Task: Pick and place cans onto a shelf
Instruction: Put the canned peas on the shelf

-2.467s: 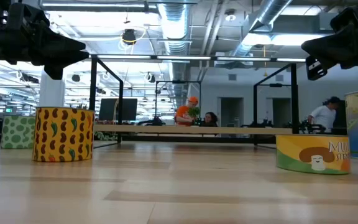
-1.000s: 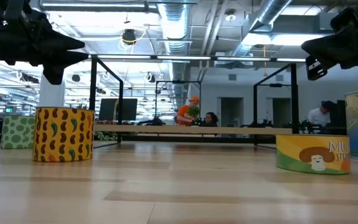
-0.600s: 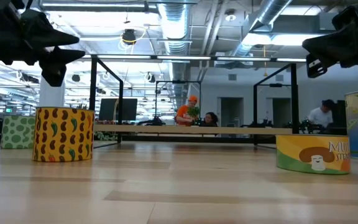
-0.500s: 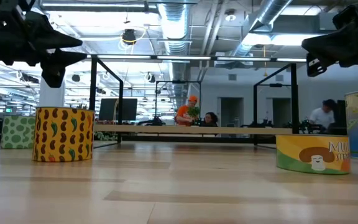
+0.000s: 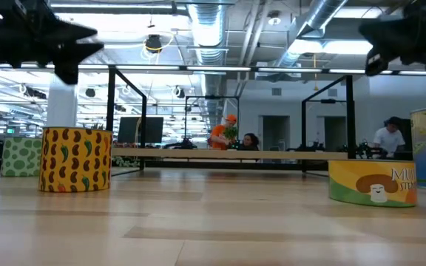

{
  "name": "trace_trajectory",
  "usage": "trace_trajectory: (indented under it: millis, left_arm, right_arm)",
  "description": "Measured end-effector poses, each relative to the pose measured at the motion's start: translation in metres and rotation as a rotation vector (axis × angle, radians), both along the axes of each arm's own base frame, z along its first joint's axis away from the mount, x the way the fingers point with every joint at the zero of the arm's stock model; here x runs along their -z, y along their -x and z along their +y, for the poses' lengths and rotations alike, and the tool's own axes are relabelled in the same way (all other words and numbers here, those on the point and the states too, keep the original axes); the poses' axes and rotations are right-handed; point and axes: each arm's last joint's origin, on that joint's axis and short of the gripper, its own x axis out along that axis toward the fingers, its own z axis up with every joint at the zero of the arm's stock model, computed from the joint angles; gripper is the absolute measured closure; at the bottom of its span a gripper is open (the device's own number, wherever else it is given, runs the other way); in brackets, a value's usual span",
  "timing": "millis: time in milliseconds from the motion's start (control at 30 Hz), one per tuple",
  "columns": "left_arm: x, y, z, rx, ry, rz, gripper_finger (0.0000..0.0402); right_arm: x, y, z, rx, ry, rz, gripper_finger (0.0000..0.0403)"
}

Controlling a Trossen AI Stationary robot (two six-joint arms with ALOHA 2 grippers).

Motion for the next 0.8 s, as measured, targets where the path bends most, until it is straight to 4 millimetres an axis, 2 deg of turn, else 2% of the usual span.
trace_trajectory:
  millis: [233,467,800]
  left_arm:
    - [-0.018,0.005,-0.001,0.001,-0.146,-0.166,0.0262]
    - [-0.028,0.007,-0.003,0.039,-0.174,-0.171,0.0262]
    - [-0.052,-0.003,-0.003,0.078,-0.170,-0.097,0.0262]
  right_arm:
    - [-0.014,0.004,0.001,0.000,0.016,-0.096,0.0368]
    - [-0.030,0.011,0.001,0.001,0.033,-0.225,0.0368]
    - [-0.032,0.012,0.001,-0.001,0.029,-0.244,0.0368]
